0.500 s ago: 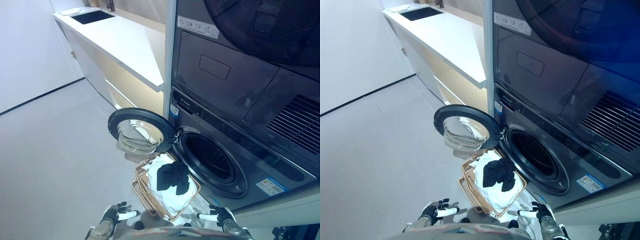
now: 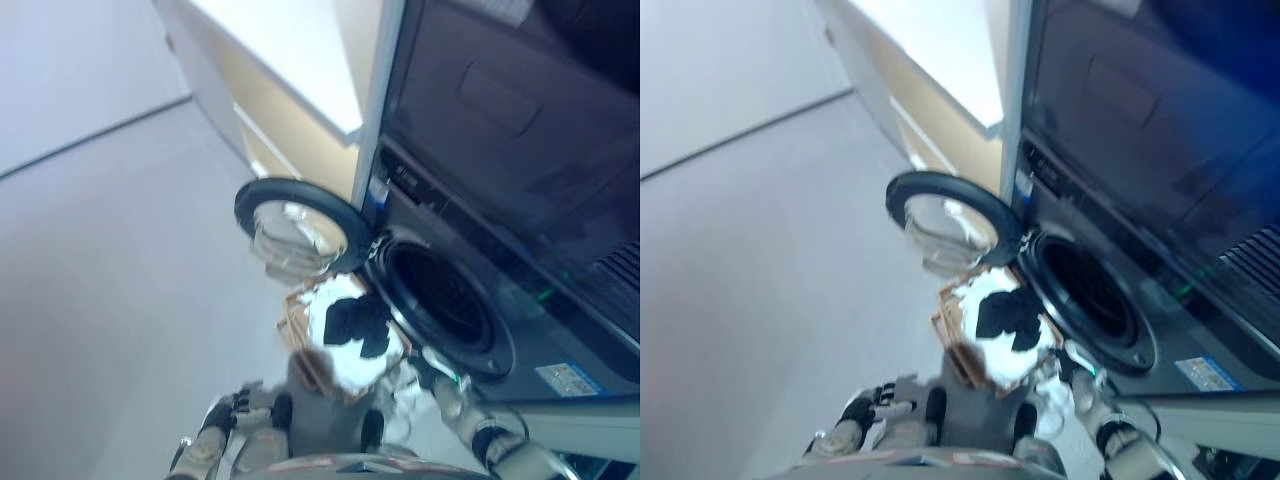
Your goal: Put the clothes in the basket into the washing machine.
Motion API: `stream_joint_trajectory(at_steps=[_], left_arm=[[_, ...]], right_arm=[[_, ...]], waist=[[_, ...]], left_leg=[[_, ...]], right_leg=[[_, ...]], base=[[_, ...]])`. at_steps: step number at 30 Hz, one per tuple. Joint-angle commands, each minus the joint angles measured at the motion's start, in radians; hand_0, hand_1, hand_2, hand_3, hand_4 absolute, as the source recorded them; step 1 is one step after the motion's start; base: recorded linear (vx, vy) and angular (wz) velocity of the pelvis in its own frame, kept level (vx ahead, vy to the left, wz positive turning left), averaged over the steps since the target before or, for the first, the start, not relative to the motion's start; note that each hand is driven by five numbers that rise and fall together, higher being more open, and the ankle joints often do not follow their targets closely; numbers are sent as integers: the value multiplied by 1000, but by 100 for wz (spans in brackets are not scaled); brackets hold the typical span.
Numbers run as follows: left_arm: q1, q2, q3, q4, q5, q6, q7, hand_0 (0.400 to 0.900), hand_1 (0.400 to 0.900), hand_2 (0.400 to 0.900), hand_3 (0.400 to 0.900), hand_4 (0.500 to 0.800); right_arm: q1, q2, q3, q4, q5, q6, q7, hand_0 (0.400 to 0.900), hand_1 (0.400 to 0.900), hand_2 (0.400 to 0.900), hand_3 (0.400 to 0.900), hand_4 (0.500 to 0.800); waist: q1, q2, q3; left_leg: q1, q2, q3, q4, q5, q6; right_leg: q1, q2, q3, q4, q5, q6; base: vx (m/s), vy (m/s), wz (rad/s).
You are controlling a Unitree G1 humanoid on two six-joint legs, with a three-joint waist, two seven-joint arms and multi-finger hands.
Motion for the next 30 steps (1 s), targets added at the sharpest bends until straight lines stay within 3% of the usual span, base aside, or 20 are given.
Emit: stream_joint_trajectory(at_steps=[1,5,10,18,23,29,30], left_arm=[[-77,49,-42,-21,-9,-56,44,900,900,900,900,800],[-105,57,-100,-92,-62,-62,63,900,900,900,900,800],[-146,59,-155,-107,-84,-60,83,900,900,900,900,800],[-181,76,-153,-151,-177,-77,131,900,900,900,900,800],[-163,72,-156,-194,-207,-82,123,900,900,900,900,800],[-166,61,-154,-210,-222,-88,134,900,900,900,900,800],[-170,59,-156,-219,-232,-91,138,900,900,900,900,800]], right_arm=[[-146,-18,66,1,-97,0,-70,900,900,900,900,800],[-296,-24,111,45,-107,26,-107,900,900,900,900,800],[-433,-69,136,120,-127,56,-153,900,900,900,900,800],[-652,-223,141,210,-150,94,-208,900,900,900,900,800],[-729,-288,162,235,-167,100,-203,900,900,900,900,800],[-779,-297,173,229,-170,103,-208,900,900,900,900,800],[-786,-301,174,233,-166,105,-210,900,900,900,900,800]], waist=[[18,-49,58],[45,-13,112],[70,25,142],[108,112,191],[121,155,205],[116,185,221],[111,190,231]], left_leg=[[-68,-52,-18,75,-80,4],[-172,-57,-38,117,-67,5],[-310,-83,-42,192,-59,-7],[-514,-118,-37,332,-74,-22],[-606,-128,-26,389,-80,-22],[-679,-142,-18,456,-98,-17],[-692,-153,-17,499,-138,-17]], right_leg=[[-20,-65,30,114,-62,54],[-135,-84,15,207,-76,52],[-266,-103,-4,311,-91,54],[-483,-153,1,524,-139,61],[-577,-175,20,596,-155,68],[-660,-193,48,684,-185,69],[-670,-203,62,724,-227,74]], base=[[-86,25,15],[-115,40,17],[-48,41,18],[-56,53,14],[-21,54,-1],[-4,40,4],[57,-8,13]])
